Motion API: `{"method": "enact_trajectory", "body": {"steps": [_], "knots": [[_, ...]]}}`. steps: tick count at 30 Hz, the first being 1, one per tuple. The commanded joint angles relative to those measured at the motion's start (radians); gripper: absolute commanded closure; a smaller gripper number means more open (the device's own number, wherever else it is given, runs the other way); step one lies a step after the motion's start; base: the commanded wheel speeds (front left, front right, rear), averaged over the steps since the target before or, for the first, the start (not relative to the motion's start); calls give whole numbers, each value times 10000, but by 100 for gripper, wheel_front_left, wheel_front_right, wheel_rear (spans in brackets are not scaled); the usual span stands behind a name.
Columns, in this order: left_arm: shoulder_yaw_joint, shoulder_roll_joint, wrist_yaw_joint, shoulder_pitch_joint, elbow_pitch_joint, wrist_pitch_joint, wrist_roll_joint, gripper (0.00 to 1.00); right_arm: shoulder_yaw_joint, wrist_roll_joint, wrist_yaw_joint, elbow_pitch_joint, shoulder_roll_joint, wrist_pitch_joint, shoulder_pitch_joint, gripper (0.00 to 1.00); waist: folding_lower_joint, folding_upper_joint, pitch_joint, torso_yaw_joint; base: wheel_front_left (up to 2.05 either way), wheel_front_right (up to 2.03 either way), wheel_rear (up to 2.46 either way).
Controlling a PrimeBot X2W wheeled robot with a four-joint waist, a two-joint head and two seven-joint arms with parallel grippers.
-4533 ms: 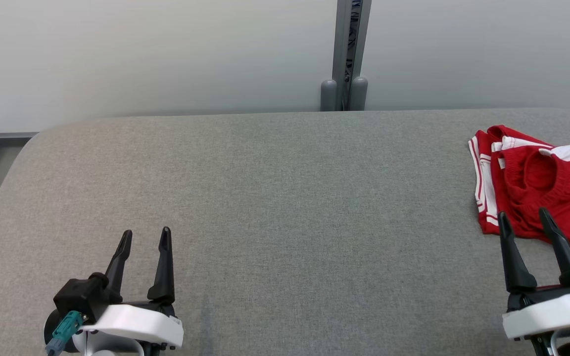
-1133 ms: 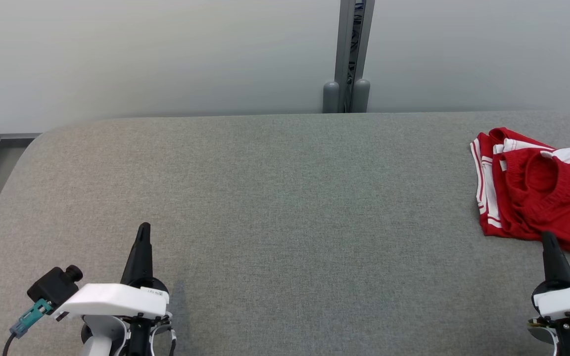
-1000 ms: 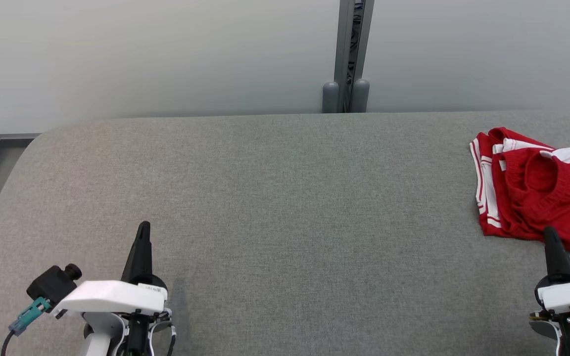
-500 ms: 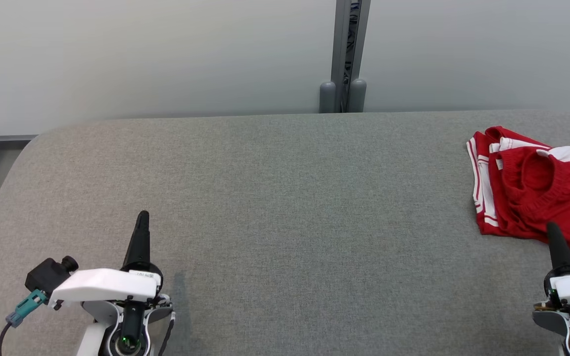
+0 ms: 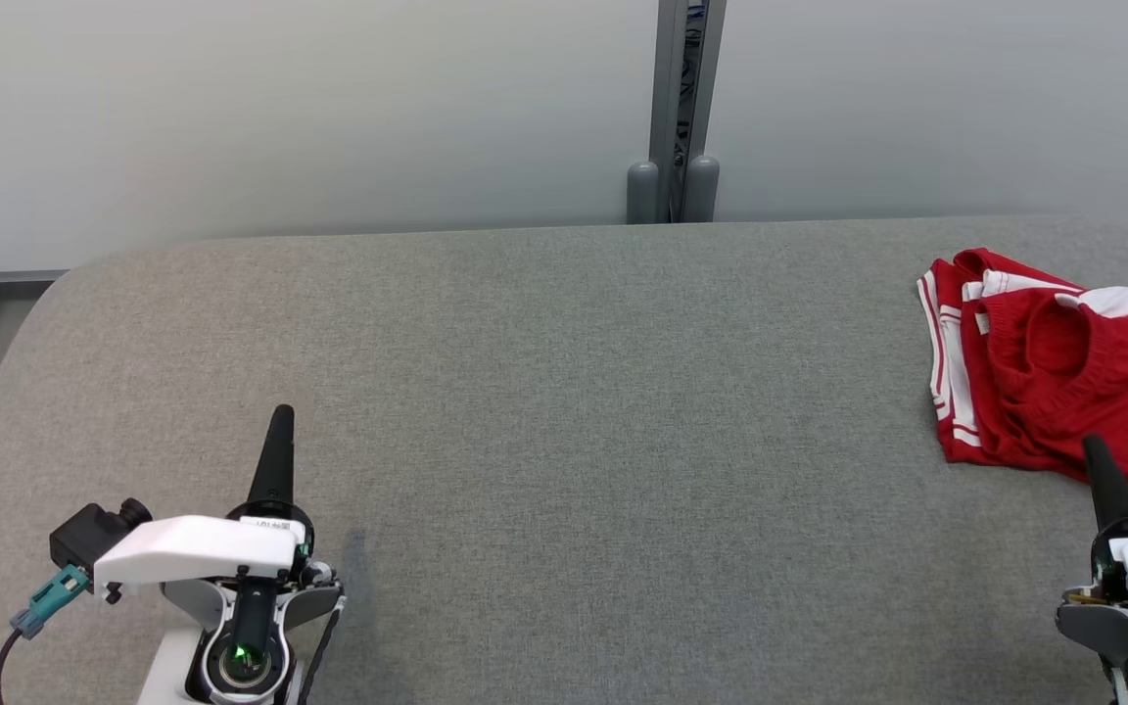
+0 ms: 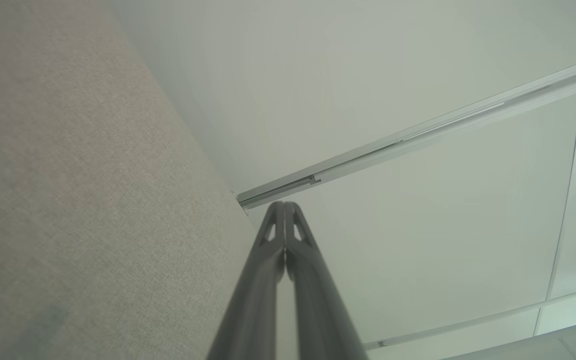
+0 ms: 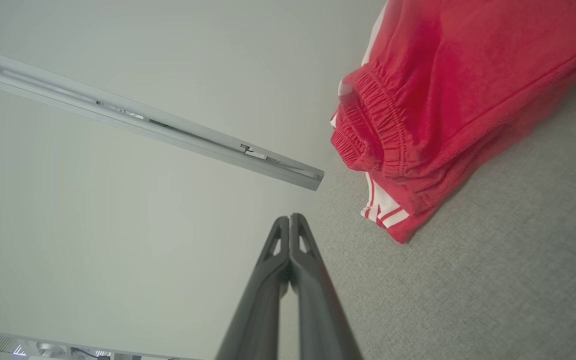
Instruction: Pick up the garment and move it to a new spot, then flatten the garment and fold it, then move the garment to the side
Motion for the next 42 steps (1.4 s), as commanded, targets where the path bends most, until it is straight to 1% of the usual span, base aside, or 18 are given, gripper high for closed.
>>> {"method": "enact_trajectory", "body": {"steps": [1,19,42], "knots": [[42,47,-84,-306,-23,23,-227,100,-123,249,3,-21,-54,108,-264,100,0,0,0,-6,0,0,0],[55,55,-121,-680,267,286,-1634,100,-483,1610,4,299,36,641,-572,100,0,0,-3,-96,0,0,0],[66,64,-176,-1022,566,559,-3079,100,-878,3051,4,638,136,1214,-867,100,0,0,-6,-206,0,0,0]]}}
